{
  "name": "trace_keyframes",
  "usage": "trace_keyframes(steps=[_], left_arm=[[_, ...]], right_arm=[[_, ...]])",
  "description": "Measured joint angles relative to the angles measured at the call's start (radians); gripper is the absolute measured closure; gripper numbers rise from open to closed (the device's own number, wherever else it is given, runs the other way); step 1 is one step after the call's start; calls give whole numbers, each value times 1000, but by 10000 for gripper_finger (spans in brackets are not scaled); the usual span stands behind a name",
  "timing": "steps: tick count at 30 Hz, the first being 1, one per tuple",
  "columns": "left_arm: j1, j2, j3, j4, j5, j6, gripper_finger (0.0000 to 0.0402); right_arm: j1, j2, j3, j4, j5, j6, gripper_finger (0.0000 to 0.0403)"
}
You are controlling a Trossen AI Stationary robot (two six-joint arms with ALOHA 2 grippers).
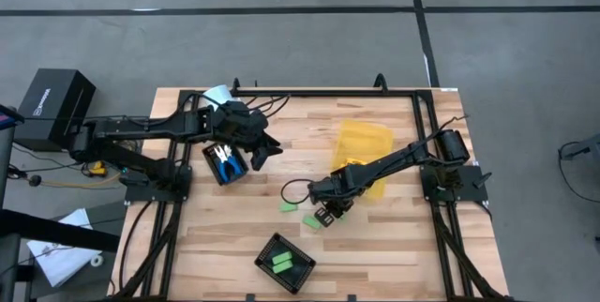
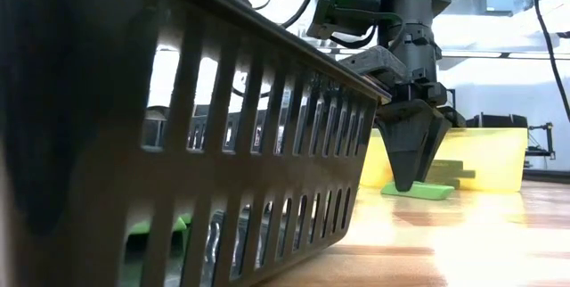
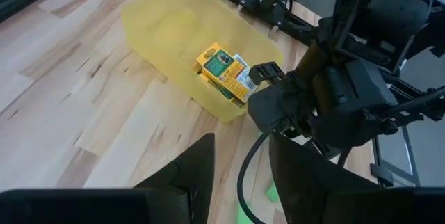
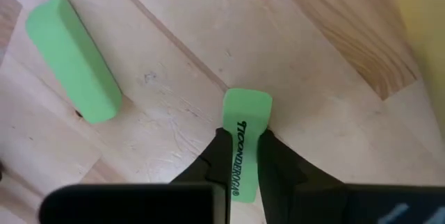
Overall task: Pick & Place School Supplies
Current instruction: Put the green eraser into the bottom black bin
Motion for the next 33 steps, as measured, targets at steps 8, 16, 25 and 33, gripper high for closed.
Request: trace_keyframes(steps=[8, 16, 25, 33], left_arm=[[0, 0, 0, 0, 0, 12, 270], [0, 0, 0, 3, 0, 18, 270], [0, 0, 0, 7, 0, 18, 270], [0, 0, 0, 6, -1, 19, 270]], right_arm=[[-2, 11, 82, -64, 16, -2, 373], [-13, 5, 215, -105, 58, 0, 397], [-18, 2, 348, -195, 74, 1, 400], [-14, 17, 274, -138, 24, -23, 334]])
